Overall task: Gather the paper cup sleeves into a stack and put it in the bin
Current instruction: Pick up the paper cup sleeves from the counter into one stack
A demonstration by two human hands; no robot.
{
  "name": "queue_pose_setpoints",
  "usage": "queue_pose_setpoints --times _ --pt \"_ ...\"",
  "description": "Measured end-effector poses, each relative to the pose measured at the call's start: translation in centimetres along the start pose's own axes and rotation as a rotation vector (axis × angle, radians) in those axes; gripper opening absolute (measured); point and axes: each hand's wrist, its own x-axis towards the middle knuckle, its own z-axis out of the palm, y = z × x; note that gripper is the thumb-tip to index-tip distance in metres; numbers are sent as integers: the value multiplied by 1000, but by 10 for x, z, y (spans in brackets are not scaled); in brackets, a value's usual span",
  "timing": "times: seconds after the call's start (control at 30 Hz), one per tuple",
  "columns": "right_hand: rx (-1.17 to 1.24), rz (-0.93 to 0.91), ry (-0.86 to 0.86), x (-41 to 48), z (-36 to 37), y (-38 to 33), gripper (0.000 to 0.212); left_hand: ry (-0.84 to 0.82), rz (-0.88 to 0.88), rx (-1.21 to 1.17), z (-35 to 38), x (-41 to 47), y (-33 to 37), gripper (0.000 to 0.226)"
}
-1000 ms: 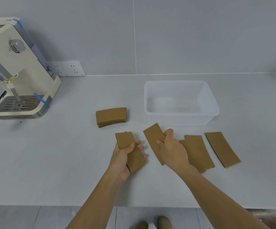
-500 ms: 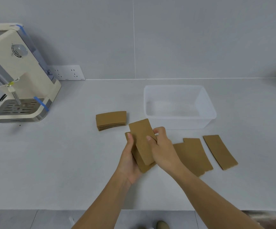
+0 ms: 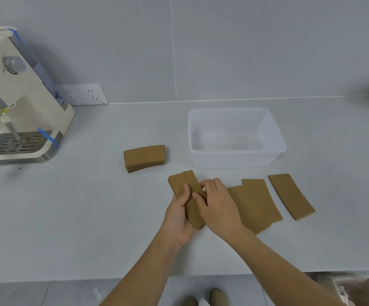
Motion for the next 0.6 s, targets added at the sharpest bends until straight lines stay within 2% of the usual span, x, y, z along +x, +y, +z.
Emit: queue_pose_setpoints --times 0.23,0.37,0.47,0.6 --pt "20 -1 2 -1 -10 17 27 15 2 43 8 2 -5 31" --pt "-2 96 56 -2 -24 28 40 53 -26 66 13 4 -10 35" --pt "-53 166 111 -3 -32 42 41 72 -41 33 14 6 -14 36" --pt "-191 240 155 -5 -35 63 54 98 -22 51 16 9 -20 26"
